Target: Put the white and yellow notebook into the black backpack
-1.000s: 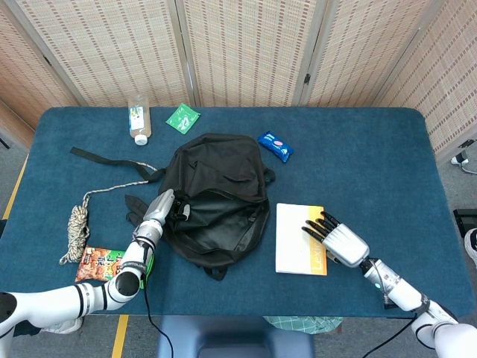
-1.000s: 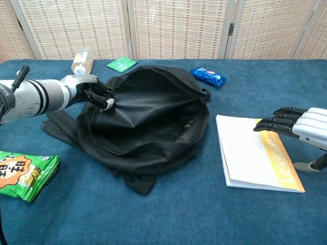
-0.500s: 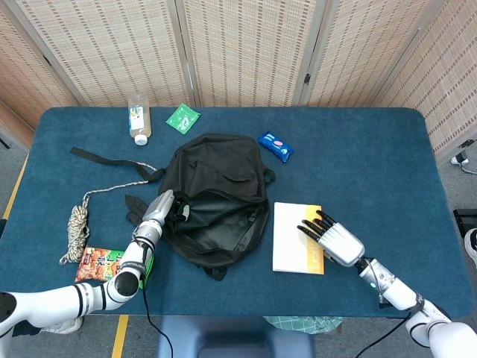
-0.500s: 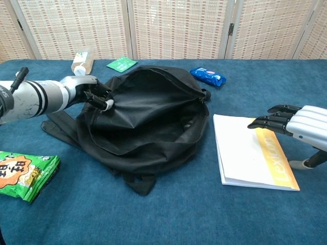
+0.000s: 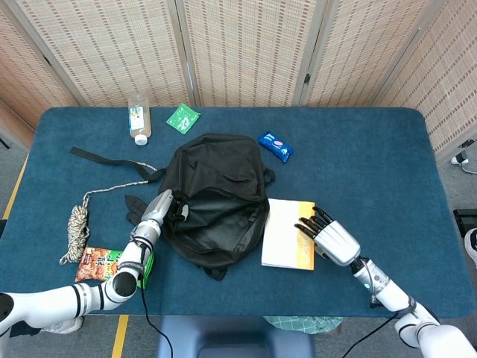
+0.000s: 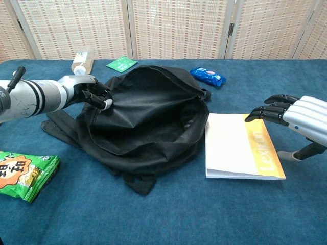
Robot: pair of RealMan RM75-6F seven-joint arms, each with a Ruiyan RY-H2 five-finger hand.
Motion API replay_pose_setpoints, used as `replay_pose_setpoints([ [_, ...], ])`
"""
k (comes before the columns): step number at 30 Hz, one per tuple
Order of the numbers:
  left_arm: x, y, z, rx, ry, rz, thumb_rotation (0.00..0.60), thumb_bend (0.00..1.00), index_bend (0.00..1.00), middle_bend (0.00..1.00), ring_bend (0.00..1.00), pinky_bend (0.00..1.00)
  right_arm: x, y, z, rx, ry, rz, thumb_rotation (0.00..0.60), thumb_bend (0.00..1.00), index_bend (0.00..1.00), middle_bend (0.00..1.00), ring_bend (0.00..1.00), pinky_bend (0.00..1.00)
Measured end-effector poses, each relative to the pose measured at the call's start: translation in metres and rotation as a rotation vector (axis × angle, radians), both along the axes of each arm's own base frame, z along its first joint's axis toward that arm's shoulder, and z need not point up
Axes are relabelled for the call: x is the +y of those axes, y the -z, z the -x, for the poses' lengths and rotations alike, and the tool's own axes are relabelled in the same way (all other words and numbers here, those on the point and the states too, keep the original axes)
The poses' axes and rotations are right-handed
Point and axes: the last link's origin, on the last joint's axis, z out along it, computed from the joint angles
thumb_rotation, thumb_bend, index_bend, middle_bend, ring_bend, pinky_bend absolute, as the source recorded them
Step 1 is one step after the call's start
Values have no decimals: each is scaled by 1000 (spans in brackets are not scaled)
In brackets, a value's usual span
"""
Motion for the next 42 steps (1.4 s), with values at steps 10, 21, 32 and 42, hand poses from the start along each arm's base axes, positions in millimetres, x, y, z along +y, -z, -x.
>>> replay_pose_setpoints([
  [10,-1,-5,-3,-21,2,2,600,649,605,336,269,39,-2,19,-27,-150,-6,33,600,339,250,301,348,220],
  [21,0,-8,-1,-34,-11,-1,600,651,605,336,269,40,-3,36,-48,-187,-48,-32,600,457,250,298,353,275],
  [32,1,-11,-1,-42,-13,-1,600,652,605,335,268,40,-3,41,-50,-125,-83,-61,600,461,250,259,296,239],
  [42,0,-11,-2,-44,-10,8,600,652,605,329,264,39,-2,38,-57,-133,-84,-42,600,461,434,225,253,196],
])
